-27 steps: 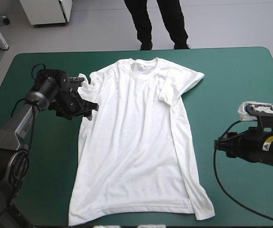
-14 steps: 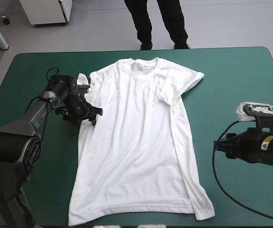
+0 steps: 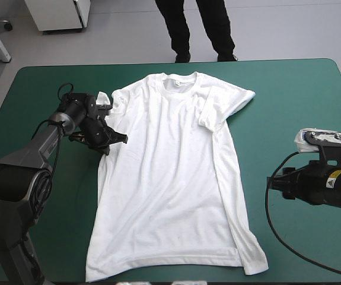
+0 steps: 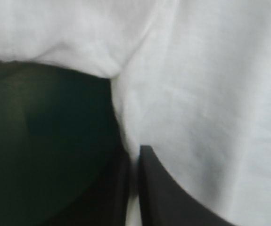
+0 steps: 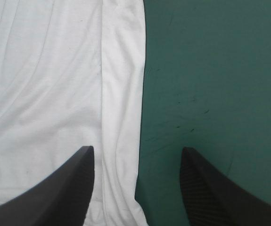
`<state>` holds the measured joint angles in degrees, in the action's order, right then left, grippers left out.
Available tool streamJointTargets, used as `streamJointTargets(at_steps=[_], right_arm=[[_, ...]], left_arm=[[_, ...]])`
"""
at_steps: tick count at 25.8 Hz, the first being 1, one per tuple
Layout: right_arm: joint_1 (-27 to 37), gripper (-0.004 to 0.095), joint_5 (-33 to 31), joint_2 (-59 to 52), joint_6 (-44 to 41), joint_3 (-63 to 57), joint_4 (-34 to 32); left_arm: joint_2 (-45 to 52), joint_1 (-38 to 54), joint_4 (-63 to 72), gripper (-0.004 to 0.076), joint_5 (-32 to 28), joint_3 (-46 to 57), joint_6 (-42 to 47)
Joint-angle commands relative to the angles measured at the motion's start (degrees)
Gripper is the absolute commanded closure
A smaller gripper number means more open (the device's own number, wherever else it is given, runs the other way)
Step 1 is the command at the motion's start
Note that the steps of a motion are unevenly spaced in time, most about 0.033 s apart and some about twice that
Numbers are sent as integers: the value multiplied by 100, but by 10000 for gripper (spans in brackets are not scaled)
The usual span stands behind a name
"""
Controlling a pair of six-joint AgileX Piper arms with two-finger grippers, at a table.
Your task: Fold the cloth
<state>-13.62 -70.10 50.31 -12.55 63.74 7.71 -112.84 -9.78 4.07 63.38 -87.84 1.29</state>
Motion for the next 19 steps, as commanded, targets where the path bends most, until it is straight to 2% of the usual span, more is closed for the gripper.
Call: streamJointTargets(at_steps=[1,5,10,17,19], right_arm=[[37,399,286,-2,-4,174,5],[37,398,396,235,25,200,23],[37,376,241,1127,477,864,212],[-21,317,-146,3035,1098,2928,215],[-233,317,-146,3720,1111,3614,-229]], left_arm=[[143,-36,205,728,-30,-63,-129],[143,-36,205,728,-30,-63,-129],[143,-36,205,728,-41,-63,-129],[143,-36,230,731,-41,-63,-129],[143,-36,239,731,-41,-63,-129]])
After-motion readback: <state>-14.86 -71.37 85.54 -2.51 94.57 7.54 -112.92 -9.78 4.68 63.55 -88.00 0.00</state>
